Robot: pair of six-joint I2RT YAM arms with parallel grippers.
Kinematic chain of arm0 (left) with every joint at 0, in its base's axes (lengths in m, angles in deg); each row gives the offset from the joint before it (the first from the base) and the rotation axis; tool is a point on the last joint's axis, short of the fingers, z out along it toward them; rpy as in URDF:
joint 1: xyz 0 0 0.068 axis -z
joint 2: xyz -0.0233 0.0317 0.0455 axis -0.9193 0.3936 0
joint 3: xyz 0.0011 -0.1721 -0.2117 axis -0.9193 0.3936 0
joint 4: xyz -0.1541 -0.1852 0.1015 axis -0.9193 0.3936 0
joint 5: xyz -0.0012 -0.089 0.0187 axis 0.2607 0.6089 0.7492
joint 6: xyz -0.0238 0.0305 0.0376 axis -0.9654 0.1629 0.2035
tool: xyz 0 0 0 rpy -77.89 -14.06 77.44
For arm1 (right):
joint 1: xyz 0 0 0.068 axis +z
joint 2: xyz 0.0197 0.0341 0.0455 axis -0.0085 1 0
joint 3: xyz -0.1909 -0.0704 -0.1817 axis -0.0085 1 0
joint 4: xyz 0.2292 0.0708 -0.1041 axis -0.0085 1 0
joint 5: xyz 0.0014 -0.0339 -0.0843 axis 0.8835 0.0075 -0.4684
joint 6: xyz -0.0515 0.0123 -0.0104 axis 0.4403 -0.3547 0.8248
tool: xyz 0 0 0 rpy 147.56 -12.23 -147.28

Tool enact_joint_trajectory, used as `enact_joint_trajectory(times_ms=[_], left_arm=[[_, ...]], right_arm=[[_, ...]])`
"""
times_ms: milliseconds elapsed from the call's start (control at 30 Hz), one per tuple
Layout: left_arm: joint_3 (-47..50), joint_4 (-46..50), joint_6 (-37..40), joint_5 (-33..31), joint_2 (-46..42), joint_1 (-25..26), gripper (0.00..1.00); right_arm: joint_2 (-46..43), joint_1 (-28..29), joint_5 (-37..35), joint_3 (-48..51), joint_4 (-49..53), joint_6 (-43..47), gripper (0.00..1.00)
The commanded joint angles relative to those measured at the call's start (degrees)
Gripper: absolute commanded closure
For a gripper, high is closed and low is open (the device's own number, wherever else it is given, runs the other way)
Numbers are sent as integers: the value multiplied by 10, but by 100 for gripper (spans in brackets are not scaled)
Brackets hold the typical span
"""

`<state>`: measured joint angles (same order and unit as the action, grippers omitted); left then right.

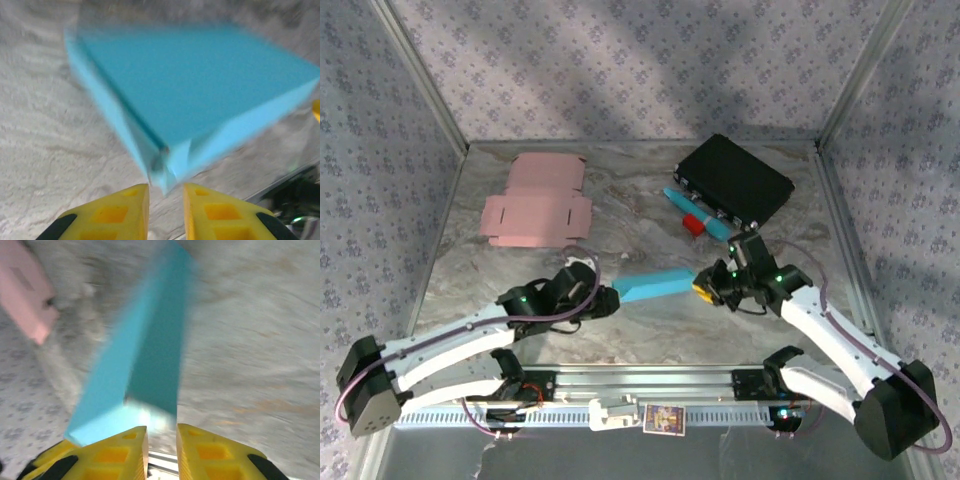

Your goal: Fold the paper box

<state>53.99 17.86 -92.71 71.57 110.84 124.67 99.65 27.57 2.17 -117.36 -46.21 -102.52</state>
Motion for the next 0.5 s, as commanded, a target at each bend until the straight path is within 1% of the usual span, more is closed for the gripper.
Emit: enact_joint_trajectory(times_ms=[0,133,200,233,300,400,467], left_arm=[[18,41,15,11,48,6,74],[12,34,17,12,96,4,69],[-4,48,16,-2,91,1,66],[-12,57,12,-15,78,-2,64],[-27,71,-3,-28,51,-16,62],[-53,89,-16,-40,18,-47,62],[-76,102,-12,-50,-1,-67,62]], right_arm=[[3,-9,-5,61,82,8,76],[24,-20,-5,84,31,-8,74],[38,-23,-6,67,30,1,73],[37,-20,-13,53,35,6,70],[31,-5,-28,32,31,-2,64],[35,38,-48,29,-34,-68,49],[36,78,-92,39,-98,-142,33]])
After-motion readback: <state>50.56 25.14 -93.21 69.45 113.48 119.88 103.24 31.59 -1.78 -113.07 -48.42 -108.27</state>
